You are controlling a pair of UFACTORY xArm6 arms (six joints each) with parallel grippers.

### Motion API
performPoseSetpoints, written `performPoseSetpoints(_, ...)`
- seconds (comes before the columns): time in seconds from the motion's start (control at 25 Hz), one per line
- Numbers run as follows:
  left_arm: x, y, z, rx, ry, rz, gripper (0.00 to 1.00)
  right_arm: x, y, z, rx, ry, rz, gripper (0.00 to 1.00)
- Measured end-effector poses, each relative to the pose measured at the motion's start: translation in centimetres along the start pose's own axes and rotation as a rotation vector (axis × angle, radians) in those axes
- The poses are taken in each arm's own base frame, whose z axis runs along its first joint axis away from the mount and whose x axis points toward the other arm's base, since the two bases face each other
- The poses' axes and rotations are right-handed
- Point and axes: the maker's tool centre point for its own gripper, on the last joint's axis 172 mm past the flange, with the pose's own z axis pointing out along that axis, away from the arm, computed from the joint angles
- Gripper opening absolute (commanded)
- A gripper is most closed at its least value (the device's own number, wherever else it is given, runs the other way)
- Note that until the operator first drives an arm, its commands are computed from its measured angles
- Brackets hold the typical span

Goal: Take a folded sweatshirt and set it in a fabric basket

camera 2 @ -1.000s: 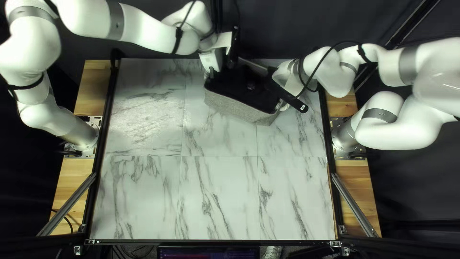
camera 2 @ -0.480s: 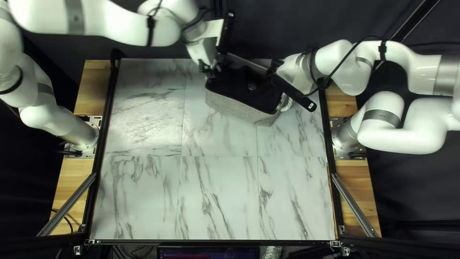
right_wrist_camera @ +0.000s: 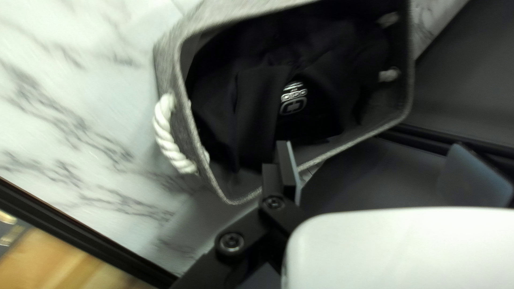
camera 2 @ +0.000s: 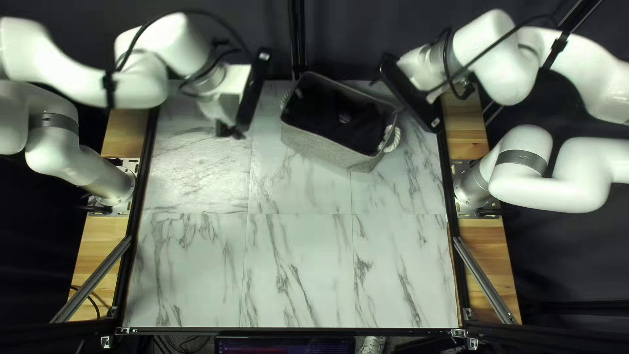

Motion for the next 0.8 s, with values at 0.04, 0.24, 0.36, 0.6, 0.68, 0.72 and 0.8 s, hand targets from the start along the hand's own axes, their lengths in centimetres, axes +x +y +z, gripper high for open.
performPoseSetpoints(0.04, -0.4, 1.0, -0.9, 0.011, -0.005, -0.001, 1.00, 0.5, 0.4, -1.2, -0.001, -0.008, 0.016, 1.00)
performPoseSetpoints(0.24, -2.6, 5.5, -4.0, 0.050, -0.017, 0.004, 1.00, -0.3, 2.0, -4.4, -0.013, -0.056, 0.083, 1.00)
performPoseSetpoints(0.36, -3.1, 7.4, -4.4, 0.056, -0.018, 0.014, 1.00, -2.6, 2.8, -5.1, -0.025, -0.067, 0.124, 1.00)
performPoseSetpoints(0.6, -3.6, 9.1, -4.3, 0.063, -0.019, 0.025, 1.00, -5.8, 3.7, -5.5, -0.047, -0.058, 0.184, 1.00)
performPoseSetpoints(0.68, -3.7, 9.1, -4.4, 0.062, -0.021, 0.026, 1.00, -6.1, 4.3, -5.6, -0.053, -0.056, 0.196, 1.00)
performPoseSetpoints(0.72, -3.7, 9.0, -4.6, 0.061, -0.021, 0.027, 1.00, -6.2, 4.5, -5.7, -0.055, -0.055, 0.198, 1.00)
performPoseSetpoints(0.8, -3.8, 8.9, -4.8, 0.058, -0.022, 0.027, 1.00, -6.1, 4.8, -5.8, -0.057, -0.053, 0.197, 1.00)
